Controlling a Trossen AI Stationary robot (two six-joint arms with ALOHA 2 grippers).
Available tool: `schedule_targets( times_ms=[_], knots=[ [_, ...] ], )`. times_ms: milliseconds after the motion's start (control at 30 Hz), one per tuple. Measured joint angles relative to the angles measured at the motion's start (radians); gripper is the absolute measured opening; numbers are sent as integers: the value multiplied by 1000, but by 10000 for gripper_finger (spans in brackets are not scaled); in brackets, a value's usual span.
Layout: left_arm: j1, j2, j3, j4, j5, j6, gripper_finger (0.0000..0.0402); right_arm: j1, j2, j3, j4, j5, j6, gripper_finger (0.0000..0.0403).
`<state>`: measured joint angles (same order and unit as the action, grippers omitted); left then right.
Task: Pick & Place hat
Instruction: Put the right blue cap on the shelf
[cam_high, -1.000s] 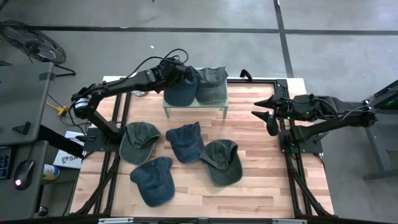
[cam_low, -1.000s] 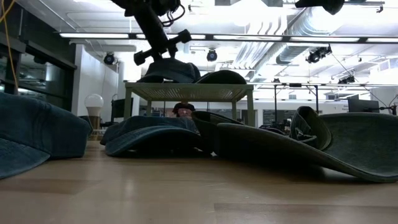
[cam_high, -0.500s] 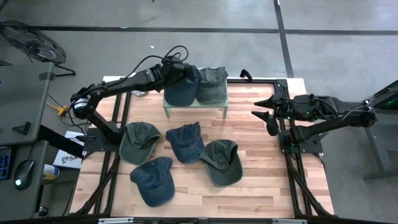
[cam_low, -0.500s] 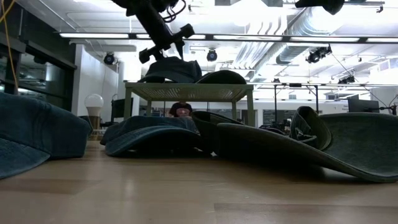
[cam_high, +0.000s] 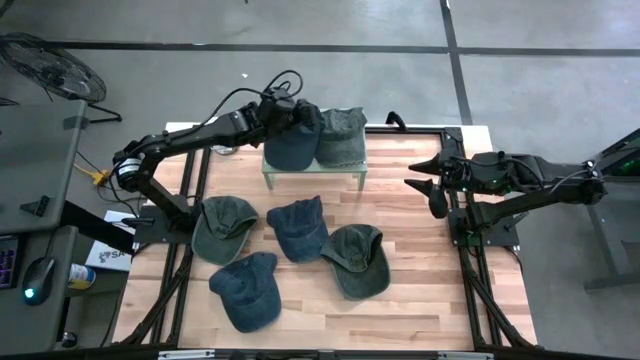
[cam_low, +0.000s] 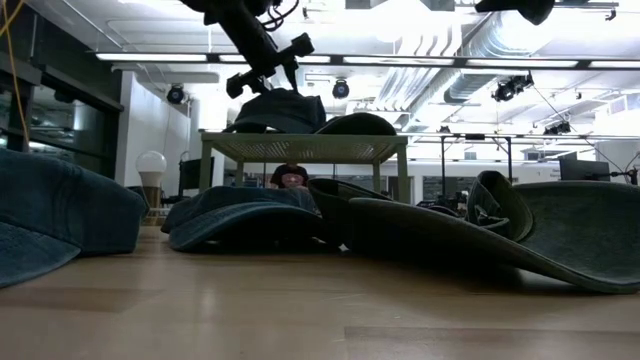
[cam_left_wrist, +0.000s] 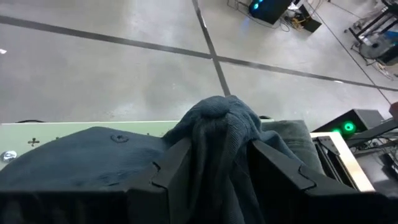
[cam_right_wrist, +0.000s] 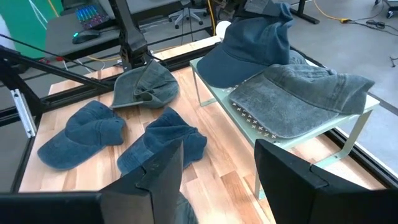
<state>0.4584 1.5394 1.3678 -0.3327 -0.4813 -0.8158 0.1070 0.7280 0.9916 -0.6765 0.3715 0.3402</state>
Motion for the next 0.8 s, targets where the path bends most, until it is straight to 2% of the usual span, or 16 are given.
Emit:
schedule_targets(
  times_ms=[167, 567, 800],
  knots=[
    [0, 0, 0, -1, 4, 7, 152, 0, 0, 0, 0, -6, 19, 192],
    [0, -4, 0, 1, 57, 158, 152, 0, 0, 0, -1, -20, 19, 192],
    [0, -36, 1, -1, 28, 187, 152, 0, 0, 0, -1, -42, 19, 192]
  ],
)
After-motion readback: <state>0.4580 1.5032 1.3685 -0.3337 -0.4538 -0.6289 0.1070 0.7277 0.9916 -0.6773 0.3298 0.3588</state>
